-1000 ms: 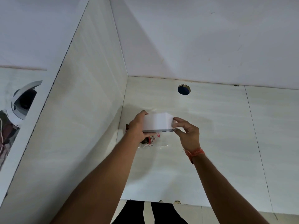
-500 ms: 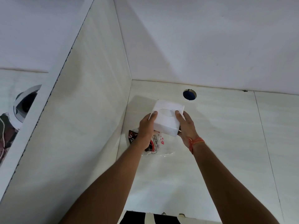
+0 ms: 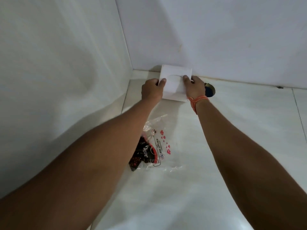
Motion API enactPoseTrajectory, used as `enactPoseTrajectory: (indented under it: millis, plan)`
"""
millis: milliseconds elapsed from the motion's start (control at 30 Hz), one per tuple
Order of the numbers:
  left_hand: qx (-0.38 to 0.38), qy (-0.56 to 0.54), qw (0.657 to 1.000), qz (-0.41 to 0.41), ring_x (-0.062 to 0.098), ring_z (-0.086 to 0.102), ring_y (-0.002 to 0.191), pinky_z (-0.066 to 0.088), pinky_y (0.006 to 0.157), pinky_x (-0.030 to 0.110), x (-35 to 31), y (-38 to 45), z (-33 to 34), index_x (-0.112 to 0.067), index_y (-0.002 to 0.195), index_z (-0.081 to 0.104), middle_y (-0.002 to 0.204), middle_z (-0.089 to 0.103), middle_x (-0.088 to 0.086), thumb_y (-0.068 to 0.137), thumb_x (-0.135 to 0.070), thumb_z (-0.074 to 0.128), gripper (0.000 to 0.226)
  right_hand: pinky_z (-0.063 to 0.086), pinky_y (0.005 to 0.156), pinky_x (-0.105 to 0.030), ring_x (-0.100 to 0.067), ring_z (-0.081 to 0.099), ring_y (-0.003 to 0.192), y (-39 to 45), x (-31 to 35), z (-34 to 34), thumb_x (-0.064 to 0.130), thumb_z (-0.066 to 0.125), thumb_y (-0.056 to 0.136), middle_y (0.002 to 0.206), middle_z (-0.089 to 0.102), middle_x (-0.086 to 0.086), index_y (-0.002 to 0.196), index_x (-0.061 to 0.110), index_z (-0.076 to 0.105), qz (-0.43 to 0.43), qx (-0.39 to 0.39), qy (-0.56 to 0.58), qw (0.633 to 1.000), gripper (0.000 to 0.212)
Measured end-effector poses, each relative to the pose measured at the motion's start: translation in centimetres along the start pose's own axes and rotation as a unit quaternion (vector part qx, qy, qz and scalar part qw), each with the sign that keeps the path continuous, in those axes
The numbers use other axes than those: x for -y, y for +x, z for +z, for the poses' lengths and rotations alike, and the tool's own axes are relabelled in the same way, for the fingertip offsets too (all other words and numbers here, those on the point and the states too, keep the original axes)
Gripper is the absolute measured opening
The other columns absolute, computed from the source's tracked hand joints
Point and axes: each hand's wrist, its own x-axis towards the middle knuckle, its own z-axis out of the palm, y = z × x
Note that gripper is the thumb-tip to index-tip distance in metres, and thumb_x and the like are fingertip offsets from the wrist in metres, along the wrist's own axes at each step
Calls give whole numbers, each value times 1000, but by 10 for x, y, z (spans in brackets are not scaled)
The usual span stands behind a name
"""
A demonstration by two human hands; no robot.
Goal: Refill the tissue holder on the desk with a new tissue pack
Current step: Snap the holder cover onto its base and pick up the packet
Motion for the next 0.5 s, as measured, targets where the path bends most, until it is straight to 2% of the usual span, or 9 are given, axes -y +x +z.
enactPoseTrajectory:
  millis: [33,67,100,133,200,267,300,400,500]
  plan:
    - [7,10,1000,6,32,57,82,38,69,32,0,-3,-4,-13,69,56,71,59,8,98,-40,49,40,43,76,-23,-20,54,100,-7,0,-4,42,50,96,108,56,-1,121,11,57,9,13,21,1000,41]
    - [15,16,1000,-2,35,60,99,43,79,34,1,-8,-9,-9,95,65,96,67,14,98,-42,46,38,43,85,-28,-18,52,104,-19,-1,-8,46,51,94,115,54,0,130,15,51,27,15,43,999,47]
    - [24,29,999,-26,36,57,114,44,90,36,3,-19,-17,-7,121,60,120,63,18,98,-44,44,47,43,88,-33,-16,52,103,-36,-4,-14,49,54,91,117,52,1,130,20,49,43,-3,64,997,49]
    - [42,57,996,-55,37,55,121,44,96,39,5,-33,-26,-6,133,52,132,58,19,96,-45,43,55,47,87,-35,-15,54,96,-60,-8,-22,49,57,89,114,54,2,125,24,50,57,-36,76,995,45]
    - [118,147,977,-95,38,60,115,48,95,43,18,-68,-42,-4,127,56,126,63,18,85,-52,44,65,53,84,-37,-15,59,90,-121,-22,-35,42,62,86,105,59,3,119,21,55,95,-120,62,986,39]
    - [196,219,948,-125,37,65,103,52,92,46,30,-103,-57,-4,113,63,111,70,16,72,-57,47,69,46,85,-28,-22,61,98,-186,-39,-42,34,64,87,101,60,0,117,14,57,129,-169,26,977,37]
    - [214,230,939,-137,35,65,100,52,91,45,33,-118,-62,-7,110,65,107,70,13,71,-53,53,61,41,84,-26,-24,60,102,-215,-46,-41,33,65,87,104,60,-3,117,11,56,149,-173,13,974,39]
    - [195,203,948,-145,31,65,99,52,84,33,43,-150,-65,-9,109,68,107,70,10,79,-23,63,34,43,90,-30,-23,54,103,-270,-65,-27,31,73,81,116,54,-8,124,7,48,247,-138,35,958,55]
    - [131,93,966,-203,30,67,91,49,74,28,58,-170,-58,-4,101,72,100,72,13,81,-2,57,25,54,91,-42,-27,62,96,-278,-84,-13,30,76,71,107,62,-9,121,7,53,334,-97,100,932,59]
